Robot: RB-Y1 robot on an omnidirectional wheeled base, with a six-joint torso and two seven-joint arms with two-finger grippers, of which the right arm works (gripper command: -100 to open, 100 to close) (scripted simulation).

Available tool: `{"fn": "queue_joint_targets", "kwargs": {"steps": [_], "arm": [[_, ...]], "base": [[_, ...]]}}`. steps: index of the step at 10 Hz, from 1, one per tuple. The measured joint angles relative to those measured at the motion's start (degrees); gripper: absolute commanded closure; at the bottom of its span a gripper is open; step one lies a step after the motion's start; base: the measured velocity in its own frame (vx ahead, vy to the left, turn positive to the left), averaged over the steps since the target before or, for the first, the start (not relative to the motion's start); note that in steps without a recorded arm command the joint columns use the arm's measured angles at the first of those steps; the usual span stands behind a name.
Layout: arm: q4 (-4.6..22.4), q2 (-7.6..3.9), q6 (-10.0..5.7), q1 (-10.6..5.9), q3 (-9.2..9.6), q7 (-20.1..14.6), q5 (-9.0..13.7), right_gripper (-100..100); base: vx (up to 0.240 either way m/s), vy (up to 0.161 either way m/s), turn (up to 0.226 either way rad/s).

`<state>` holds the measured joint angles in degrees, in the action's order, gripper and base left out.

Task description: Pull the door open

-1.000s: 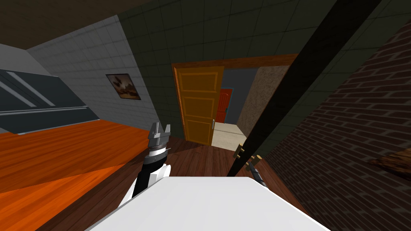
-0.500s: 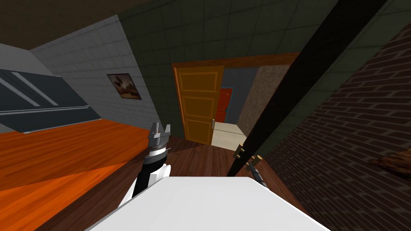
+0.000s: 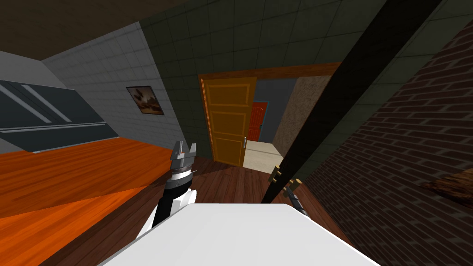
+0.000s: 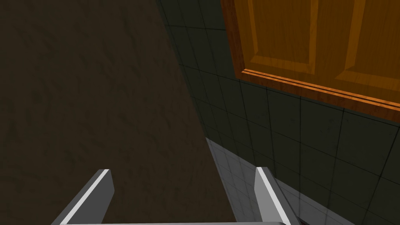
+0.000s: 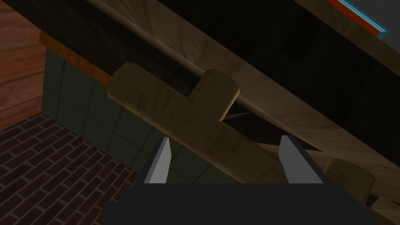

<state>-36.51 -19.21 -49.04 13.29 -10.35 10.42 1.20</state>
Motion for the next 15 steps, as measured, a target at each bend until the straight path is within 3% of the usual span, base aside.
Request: {"fn": "queue_joint_targets", "kwargs": {"steps": [5,7,8,13,15], "arm": [[-1.5,0.20,0.74,0.82,-0.04,0.0,0.0,100],[-1.3,-0.22,0.19,0.87,0.24,-0.4,0.1,100],[-2.1,-0.30,0.69,1.29,0.42,-0.6,0.1,100],[-2.2,-0.48,0.63,1.44,0.55,-0.6,0.0,100],[-1.0,-0.62,0.03,0.91,0.58,-0.8,0.0,100]], "base": [[-0.008,-0.004,0.005],[-0.054,-0.036,0.033],[-0.034,-0.034,0.008],[-0.001,-0.001,-0.005],[0.002,0.001,0.005]]}}
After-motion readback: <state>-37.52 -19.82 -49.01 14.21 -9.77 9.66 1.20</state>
